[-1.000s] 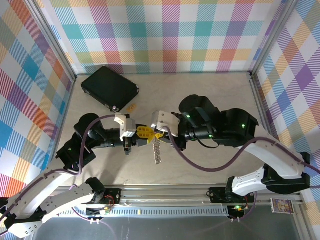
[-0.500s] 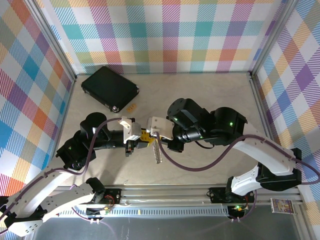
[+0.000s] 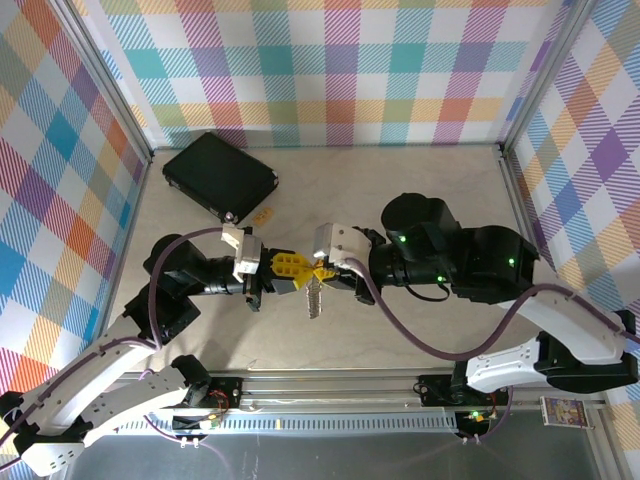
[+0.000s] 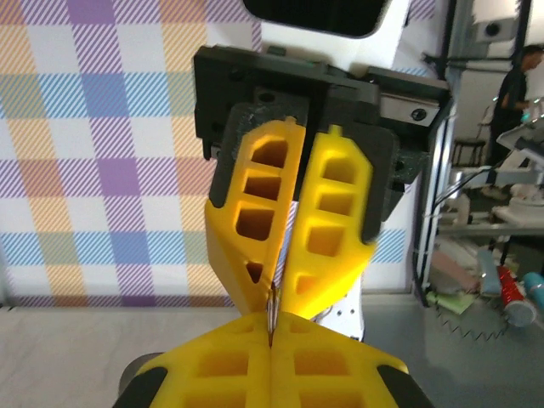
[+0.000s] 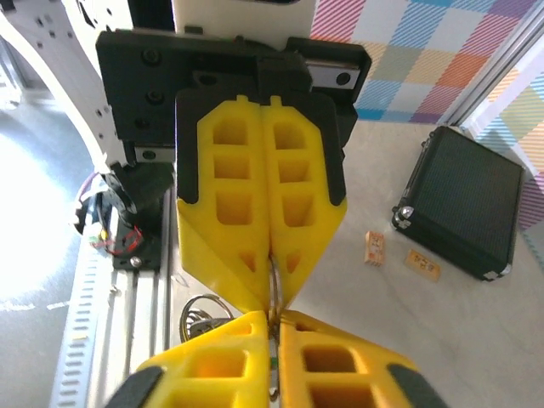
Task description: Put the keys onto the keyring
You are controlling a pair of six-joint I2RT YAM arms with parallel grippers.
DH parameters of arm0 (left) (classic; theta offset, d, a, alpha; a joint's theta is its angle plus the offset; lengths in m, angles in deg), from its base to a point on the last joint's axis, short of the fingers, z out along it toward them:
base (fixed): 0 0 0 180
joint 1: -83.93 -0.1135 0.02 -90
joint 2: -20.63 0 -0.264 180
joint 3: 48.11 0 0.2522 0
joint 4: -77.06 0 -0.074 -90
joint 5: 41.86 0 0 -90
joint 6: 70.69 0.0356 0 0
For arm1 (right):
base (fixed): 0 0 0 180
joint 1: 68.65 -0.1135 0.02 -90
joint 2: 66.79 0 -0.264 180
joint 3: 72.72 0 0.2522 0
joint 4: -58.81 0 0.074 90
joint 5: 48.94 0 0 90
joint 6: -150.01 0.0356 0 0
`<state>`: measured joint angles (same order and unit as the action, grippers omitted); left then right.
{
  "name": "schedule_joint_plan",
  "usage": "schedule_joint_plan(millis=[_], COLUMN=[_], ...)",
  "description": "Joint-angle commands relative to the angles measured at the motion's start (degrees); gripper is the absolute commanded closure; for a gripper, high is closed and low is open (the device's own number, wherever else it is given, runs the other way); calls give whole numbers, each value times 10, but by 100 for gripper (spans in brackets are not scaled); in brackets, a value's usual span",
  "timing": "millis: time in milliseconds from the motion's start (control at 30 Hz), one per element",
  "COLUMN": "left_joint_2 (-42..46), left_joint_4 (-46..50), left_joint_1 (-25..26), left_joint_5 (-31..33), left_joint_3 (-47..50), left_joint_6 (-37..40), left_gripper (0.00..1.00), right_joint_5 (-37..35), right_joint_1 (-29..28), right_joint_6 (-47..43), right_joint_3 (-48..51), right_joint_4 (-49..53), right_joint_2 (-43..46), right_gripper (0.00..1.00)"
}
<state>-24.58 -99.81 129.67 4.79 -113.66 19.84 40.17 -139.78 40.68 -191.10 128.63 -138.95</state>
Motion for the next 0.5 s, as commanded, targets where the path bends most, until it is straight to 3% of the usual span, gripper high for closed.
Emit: schedule_joint_plan(millis=[0, 167, 300, 467], left_joint_2=[-4, 6, 14, 10], left_joint_4=[-116, -46, 124, 283], left_joint_1=[2, 2, 3, 3], left_joint_5=[-21, 10, 69, 151], left_joint_3=[11, 4, -33, -70], left_joint_6=[-60, -24, 79, 175], left_gripper=[100, 100, 81, 78], right_joint_5=[22, 9, -21, -49], right_joint_1=[-8, -8, -8, -10], right_joint_6=[9, 5, -10, -24], right_joint_3=[13, 8, -23, -64], right_joint_4=[-31, -14, 42, 104], right_joint_2=[16, 19, -6, -54], right_gripper=[97, 100, 100, 100])
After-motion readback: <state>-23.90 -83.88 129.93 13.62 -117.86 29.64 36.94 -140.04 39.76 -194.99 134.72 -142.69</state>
